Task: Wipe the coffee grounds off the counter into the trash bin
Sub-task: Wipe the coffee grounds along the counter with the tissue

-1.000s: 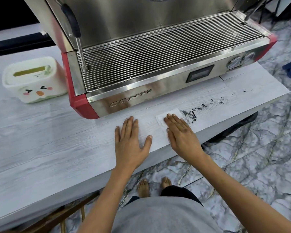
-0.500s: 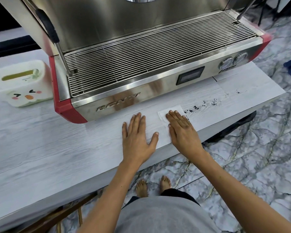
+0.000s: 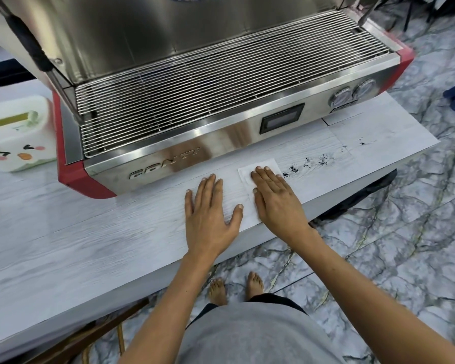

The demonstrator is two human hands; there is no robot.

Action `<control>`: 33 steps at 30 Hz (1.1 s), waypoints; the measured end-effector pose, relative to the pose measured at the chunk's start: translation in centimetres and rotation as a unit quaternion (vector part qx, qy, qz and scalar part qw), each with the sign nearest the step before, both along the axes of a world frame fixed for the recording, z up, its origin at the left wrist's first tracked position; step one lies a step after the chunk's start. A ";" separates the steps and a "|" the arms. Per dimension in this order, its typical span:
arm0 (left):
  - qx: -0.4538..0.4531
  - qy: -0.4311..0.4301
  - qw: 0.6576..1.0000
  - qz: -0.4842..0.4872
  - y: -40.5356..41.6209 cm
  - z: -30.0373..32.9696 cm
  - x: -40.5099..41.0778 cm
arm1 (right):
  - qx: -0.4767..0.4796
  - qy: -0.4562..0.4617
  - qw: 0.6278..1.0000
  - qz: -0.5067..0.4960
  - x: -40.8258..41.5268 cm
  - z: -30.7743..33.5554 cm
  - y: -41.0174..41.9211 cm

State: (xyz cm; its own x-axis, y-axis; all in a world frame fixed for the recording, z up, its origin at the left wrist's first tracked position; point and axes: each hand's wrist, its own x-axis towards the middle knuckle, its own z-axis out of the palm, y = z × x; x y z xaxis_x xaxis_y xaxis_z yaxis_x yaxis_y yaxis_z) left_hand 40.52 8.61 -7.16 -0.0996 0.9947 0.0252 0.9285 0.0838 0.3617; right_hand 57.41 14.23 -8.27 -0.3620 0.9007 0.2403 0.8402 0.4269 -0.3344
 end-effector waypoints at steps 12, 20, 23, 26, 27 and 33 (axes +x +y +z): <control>0.007 0.013 1.000 0.007 0.0 -0.2 0.2 | 0.000 0.009 1.000 0.007 1.1 0.1 -1.5; 0.007 0.014 1.000 0.006 0.1 -0.1 0.2 | -0.006 0.004 1.000 -0.002 1.4 -0.1 0.3; 0.008 0.013 1.000 0.007 0.1 -0.1 0.2 | -0.002 0.002 1.000 -0.011 1.7 -0.2 0.3; 0.002 0.015 1.000 0.007 0.0 -0.1 0.1 | -0.001 0.002 1.000 -0.022 1.9 -0.3 -0.1; 0.003 0.015 1.000 0.007 0.0 -0.1 0.1 | 0.001 0.003 1.000 -0.022 2.1 -0.3 -0.3; 0.003 0.013 1.000 0.010 0.1 -0.1 0.2 | 0.004 0.008 1.000 -0.013 2.7 -0.3 -0.6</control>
